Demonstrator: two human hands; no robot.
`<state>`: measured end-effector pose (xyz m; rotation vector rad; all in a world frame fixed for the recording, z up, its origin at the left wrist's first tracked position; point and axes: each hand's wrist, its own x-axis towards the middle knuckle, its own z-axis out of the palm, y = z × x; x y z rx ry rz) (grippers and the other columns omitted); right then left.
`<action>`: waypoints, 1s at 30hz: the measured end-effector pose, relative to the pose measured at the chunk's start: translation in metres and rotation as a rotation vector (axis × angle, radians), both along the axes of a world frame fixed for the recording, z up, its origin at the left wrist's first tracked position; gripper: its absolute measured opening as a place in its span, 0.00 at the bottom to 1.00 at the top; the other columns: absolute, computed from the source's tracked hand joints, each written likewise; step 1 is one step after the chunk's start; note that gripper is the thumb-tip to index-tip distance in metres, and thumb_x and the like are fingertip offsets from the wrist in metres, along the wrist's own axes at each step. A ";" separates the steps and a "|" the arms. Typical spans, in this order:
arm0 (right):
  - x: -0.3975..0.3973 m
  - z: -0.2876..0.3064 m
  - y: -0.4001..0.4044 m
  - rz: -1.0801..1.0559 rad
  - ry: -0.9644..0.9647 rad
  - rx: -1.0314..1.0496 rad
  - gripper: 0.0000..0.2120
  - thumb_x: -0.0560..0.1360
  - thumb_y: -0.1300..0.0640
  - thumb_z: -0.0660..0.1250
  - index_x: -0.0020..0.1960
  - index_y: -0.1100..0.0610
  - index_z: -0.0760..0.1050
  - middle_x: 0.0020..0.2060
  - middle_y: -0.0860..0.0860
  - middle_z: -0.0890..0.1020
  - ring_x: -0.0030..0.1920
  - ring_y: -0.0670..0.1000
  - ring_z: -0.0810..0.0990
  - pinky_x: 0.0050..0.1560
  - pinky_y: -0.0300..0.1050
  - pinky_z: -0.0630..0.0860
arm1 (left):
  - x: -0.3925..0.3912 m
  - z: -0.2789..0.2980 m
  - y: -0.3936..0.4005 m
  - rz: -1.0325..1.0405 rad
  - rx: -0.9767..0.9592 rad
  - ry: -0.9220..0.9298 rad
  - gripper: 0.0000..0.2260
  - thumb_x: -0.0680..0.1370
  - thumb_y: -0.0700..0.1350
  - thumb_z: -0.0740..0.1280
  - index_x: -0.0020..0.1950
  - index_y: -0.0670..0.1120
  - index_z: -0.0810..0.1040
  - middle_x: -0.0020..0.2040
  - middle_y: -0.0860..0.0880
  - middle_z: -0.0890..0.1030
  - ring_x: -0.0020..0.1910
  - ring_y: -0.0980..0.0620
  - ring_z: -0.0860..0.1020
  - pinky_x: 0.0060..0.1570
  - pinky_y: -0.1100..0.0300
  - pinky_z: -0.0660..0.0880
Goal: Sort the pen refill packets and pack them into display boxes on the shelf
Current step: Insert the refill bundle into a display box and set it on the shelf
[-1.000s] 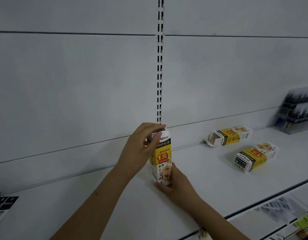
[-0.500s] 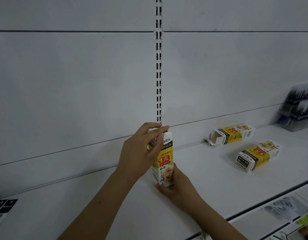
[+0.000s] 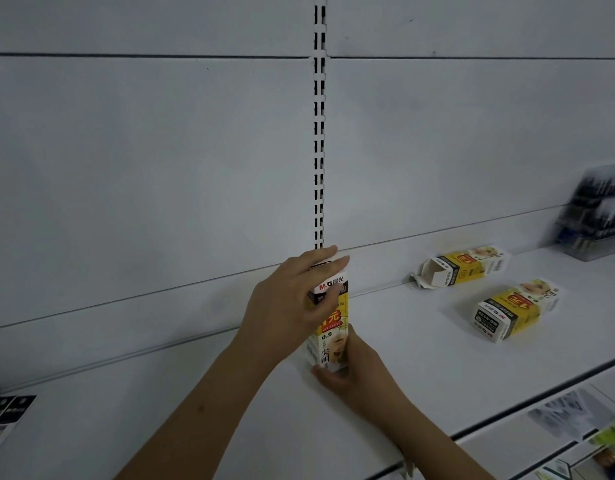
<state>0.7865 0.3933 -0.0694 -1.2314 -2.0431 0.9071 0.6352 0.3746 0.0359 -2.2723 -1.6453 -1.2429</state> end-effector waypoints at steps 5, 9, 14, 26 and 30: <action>0.004 0.008 -0.004 -0.016 0.011 0.019 0.28 0.72 0.45 0.71 0.67 0.45 0.62 0.53 0.35 0.74 0.50 0.38 0.76 0.48 0.27 0.72 | -0.001 0.002 0.003 -0.030 -0.035 -0.002 0.17 0.81 0.57 0.58 0.69 0.63 0.72 0.69 0.66 0.70 0.64 0.67 0.70 0.56 0.67 0.74; 0.020 0.018 -0.008 -0.066 0.014 0.136 0.24 0.72 0.49 0.71 0.62 0.42 0.62 0.48 0.35 0.75 0.46 0.41 0.79 0.46 0.35 0.78 | -0.023 -0.002 0.010 -0.115 -0.134 -0.199 0.18 0.82 0.57 0.56 0.72 0.60 0.70 0.64 0.59 0.71 0.56 0.64 0.76 0.50 0.61 0.78; 0.067 0.024 0.011 -0.099 0.022 0.334 0.25 0.72 0.52 0.73 0.68 0.47 0.71 0.58 0.43 0.77 0.55 0.38 0.75 0.55 0.28 0.71 | -0.027 -0.036 0.010 -0.137 -0.364 -0.396 0.31 0.77 0.56 0.68 0.77 0.59 0.60 0.65 0.55 0.70 0.57 0.53 0.77 0.45 0.67 0.79; 0.201 0.090 0.057 -0.258 -0.153 0.268 0.30 0.75 0.51 0.71 0.73 0.39 0.63 0.73 0.44 0.65 0.68 0.45 0.68 0.65 0.42 0.70 | 0.066 -0.032 0.053 -0.288 -0.279 -0.282 0.27 0.75 0.49 0.72 0.71 0.64 0.69 0.55 0.59 0.76 0.54 0.62 0.77 0.55 0.69 0.75; 0.228 0.091 0.075 -0.438 0.174 0.065 0.31 0.71 0.52 0.75 0.71 0.47 0.68 0.60 0.40 0.78 0.55 0.41 0.80 0.58 0.46 0.80 | 0.110 -0.041 0.074 -0.272 -0.239 -0.422 0.24 0.75 0.44 0.73 0.69 0.59 0.74 0.53 0.56 0.78 0.52 0.65 0.77 0.48 0.78 0.70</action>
